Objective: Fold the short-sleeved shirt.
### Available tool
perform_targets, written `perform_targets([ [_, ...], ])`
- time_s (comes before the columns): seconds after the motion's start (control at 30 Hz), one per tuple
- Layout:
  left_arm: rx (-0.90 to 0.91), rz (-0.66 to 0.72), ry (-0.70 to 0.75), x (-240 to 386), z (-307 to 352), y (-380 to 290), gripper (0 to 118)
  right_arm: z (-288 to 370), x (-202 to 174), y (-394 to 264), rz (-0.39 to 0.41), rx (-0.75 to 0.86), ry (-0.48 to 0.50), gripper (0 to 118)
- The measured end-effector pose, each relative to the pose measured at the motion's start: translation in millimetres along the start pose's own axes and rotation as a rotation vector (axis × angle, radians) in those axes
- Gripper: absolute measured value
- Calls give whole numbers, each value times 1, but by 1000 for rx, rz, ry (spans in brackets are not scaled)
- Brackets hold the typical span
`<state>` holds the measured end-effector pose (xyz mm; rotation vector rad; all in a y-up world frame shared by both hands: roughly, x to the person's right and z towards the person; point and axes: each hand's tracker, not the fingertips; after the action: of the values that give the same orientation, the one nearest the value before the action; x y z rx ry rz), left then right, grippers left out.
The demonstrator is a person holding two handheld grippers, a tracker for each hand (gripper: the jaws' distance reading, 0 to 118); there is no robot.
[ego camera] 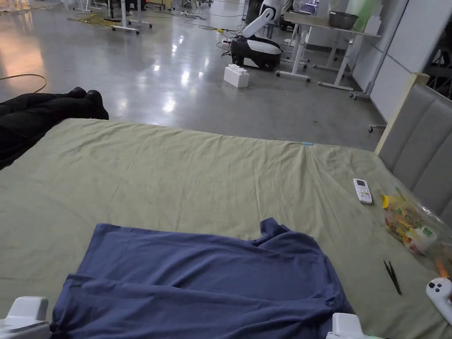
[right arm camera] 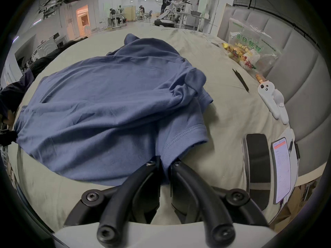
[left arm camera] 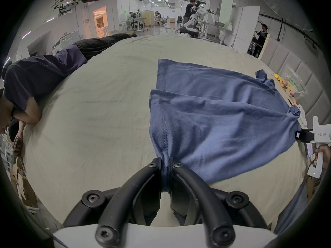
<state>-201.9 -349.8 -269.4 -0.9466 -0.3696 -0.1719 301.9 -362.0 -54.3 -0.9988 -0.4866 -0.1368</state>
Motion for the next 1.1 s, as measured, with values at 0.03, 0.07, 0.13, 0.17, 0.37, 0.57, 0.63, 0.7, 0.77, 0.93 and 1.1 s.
perform_targets([
  [0.03,10,5,-7,0,4,0,9,6,1,1,-5,14,0,9],
  [0.07,21,17,-17,-1,9,1,9,12,2,5,-3,28,1,9],
  [0.13,45,32,-34,5,20,13,9,27,5,12,-3,71,7,8],
  [0.17,62,31,-39,8,25,15,9,35,7,16,-8,81,18,8],
  [0.37,126,24,-65,1,64,30,9,90,17,44,7,154,26,8],
  [0.57,137,45,-81,-8,94,13,9,119,25,28,52,123,45,8],
  [0.63,126,55,-87,-12,99,0,9,121,26,11,45,91,57,8],
  [0.7,109,58,-84,-14,102,-18,9,121,27,-11,39,58,59,8],
  [0.77,82,63,-87,-17,103,-37,9,117,27,-36,36,18,44,8],
  [0.93,-18,82,-78,-19,89,-79,9,96,20,-84,20,-76,26,9],
  [1.1,-94,57,-59,-17,59,-101,9,71,14,-110,33,-87,-4,10],
])
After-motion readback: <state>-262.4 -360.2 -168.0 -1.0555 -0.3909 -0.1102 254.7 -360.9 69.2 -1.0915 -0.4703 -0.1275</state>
